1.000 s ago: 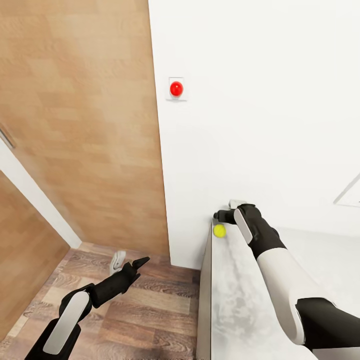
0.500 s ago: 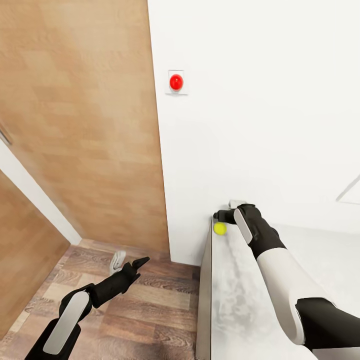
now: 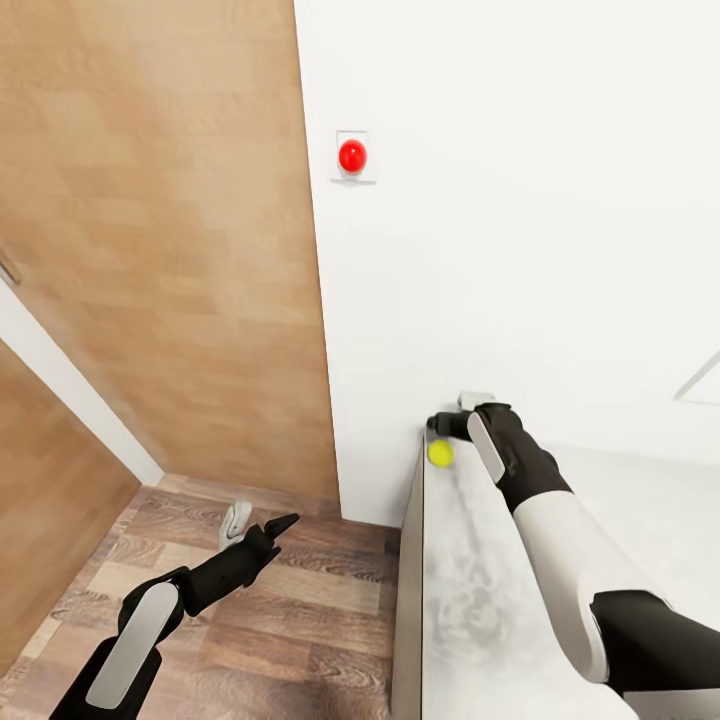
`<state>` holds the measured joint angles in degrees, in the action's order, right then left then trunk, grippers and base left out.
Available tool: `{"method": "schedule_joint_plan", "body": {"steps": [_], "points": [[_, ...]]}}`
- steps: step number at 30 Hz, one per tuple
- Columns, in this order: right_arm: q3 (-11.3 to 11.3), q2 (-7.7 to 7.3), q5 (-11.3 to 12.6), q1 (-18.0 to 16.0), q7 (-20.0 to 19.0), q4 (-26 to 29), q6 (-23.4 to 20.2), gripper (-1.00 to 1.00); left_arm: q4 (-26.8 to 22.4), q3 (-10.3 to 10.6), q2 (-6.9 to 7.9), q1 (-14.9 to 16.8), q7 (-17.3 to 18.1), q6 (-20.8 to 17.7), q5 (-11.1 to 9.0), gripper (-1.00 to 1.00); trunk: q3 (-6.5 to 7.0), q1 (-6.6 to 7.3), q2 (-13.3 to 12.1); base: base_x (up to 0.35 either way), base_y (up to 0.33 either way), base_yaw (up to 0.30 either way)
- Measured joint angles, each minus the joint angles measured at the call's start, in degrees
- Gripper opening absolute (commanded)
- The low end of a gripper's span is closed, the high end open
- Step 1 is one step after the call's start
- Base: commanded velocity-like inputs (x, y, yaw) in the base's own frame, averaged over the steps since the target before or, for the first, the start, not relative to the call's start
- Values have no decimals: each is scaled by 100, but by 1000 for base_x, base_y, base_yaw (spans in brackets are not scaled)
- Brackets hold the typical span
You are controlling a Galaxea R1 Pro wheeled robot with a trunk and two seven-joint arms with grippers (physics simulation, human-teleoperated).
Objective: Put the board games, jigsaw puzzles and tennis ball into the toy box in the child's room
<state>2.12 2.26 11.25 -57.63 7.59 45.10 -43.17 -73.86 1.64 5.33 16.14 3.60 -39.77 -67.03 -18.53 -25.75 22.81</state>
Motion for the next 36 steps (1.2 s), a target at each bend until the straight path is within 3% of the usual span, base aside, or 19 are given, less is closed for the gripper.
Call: {"method": "schedule_joint_plan", "body": {"steps": [36], "points": [[2,79,-6,-112,-5,-1,159,100,-3,0,0,0,-4,0,0,100,-100,0,0,0,0,0]]}}
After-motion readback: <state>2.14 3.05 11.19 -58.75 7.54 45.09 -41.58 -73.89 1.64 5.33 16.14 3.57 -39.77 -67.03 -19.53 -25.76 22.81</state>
